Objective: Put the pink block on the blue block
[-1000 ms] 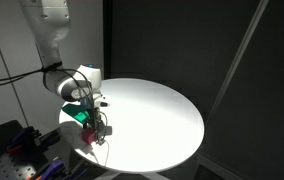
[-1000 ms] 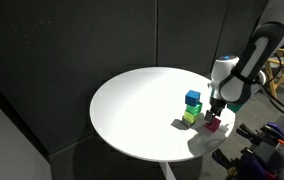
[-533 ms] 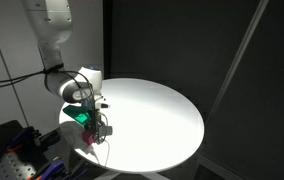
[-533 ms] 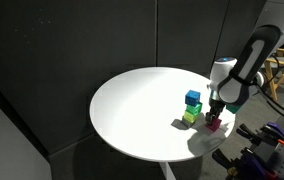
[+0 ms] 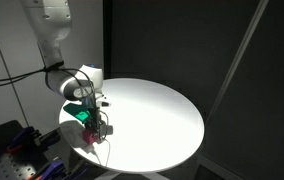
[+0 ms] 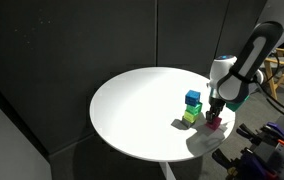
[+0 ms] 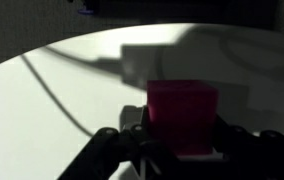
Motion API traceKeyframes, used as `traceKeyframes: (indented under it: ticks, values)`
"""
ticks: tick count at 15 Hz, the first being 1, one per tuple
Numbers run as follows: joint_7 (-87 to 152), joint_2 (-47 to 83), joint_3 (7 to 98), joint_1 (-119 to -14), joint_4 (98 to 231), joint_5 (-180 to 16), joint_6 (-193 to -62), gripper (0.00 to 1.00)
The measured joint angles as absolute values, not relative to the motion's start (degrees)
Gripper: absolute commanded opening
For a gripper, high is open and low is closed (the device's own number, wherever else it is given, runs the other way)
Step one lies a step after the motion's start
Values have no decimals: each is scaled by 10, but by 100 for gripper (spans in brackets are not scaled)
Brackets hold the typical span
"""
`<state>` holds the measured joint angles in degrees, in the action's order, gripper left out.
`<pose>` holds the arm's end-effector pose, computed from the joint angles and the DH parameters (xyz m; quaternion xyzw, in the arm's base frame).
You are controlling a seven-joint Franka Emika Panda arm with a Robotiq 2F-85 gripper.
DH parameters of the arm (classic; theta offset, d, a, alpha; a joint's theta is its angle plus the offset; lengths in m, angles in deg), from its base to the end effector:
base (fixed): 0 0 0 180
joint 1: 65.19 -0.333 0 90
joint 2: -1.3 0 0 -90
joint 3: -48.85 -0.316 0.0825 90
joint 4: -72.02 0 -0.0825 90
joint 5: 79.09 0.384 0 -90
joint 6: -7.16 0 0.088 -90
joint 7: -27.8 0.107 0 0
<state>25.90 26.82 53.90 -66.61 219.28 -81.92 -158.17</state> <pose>0.4134 -0.0288 0.0952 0.9976 0.0122 -0.0656 0.0208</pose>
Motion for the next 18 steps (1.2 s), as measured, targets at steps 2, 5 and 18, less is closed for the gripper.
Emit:
traceKeyframes:
  ticks: [2,5,18]
  values:
    - [259,256,540,-666,2193,-820,-1570,30]
    - [259,234,545,-666,2195,-828,-1552,30]
    - [259,106,554,-666,2228,-888,-1461,30]
